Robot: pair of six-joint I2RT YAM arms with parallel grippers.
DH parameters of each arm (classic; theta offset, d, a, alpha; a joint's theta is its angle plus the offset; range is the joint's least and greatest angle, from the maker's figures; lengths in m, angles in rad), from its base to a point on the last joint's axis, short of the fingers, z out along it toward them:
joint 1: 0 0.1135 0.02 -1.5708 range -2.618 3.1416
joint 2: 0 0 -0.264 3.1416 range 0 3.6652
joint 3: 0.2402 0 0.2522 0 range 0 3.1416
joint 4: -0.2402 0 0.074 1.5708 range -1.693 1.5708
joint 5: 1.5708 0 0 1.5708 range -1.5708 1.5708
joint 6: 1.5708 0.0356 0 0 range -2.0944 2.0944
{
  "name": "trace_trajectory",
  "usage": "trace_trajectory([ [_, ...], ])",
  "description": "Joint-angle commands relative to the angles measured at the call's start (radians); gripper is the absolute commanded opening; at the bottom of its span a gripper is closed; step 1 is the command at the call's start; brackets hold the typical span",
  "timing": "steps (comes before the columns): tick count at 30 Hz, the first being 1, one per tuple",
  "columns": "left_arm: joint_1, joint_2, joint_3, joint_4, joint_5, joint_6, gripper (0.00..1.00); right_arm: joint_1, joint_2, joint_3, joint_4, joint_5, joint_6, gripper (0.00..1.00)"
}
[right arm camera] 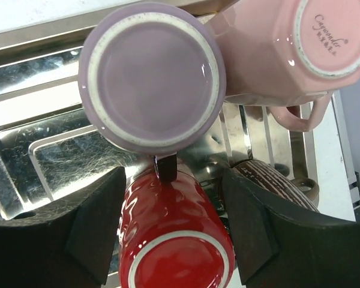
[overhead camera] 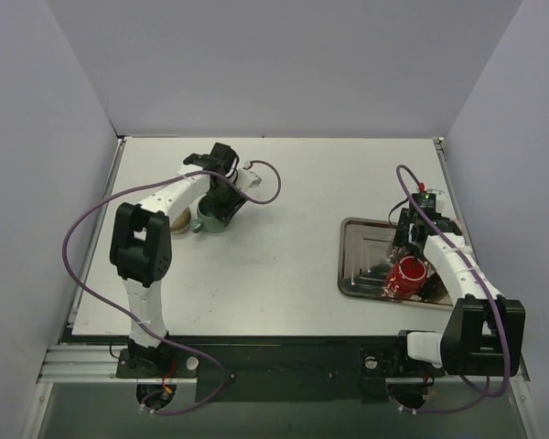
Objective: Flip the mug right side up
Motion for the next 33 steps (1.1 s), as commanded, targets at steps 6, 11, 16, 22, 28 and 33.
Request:
trace_trajectory([
  [6, -0.001, -0.172, 0.01, 0.031, 0.089, -0.01, 0.59, -0.021, 0.098, -0.016, 0.109, -0.025, -0.003, 0.47],
  [11, -0.004, -0.253, -0.006, 0.032, 0.134, -0.019, 0.6, -0.02, 0.136, -0.019, 0.126, -0.027, -0.009, 0.28],
  [16, -0.004, -0.308, -0.007, 0.002, 0.238, -0.034, 0.62, -0.02, 0.115, -0.03, 0.149, -0.038, -0.021, 0.0],
  [22, -0.004, -0.452, -0.073, 0.055, 0.408, -0.083, 0.65, 0.058, -0.052, -0.059, 0.217, -0.038, -0.047, 0.0],
  [28, -0.001, -0.599, -0.145, 0.13, 0.552, -0.166, 0.72, 0.169, -0.27, -0.035, 0.241, 0.009, -0.075, 0.0],
  [33, 0.01, -0.658, -0.193, 0.201, 0.702, -0.289, 0.77, 0.204, -0.367, 0.005, 0.255, -0.1, 0.002, 0.0],
])
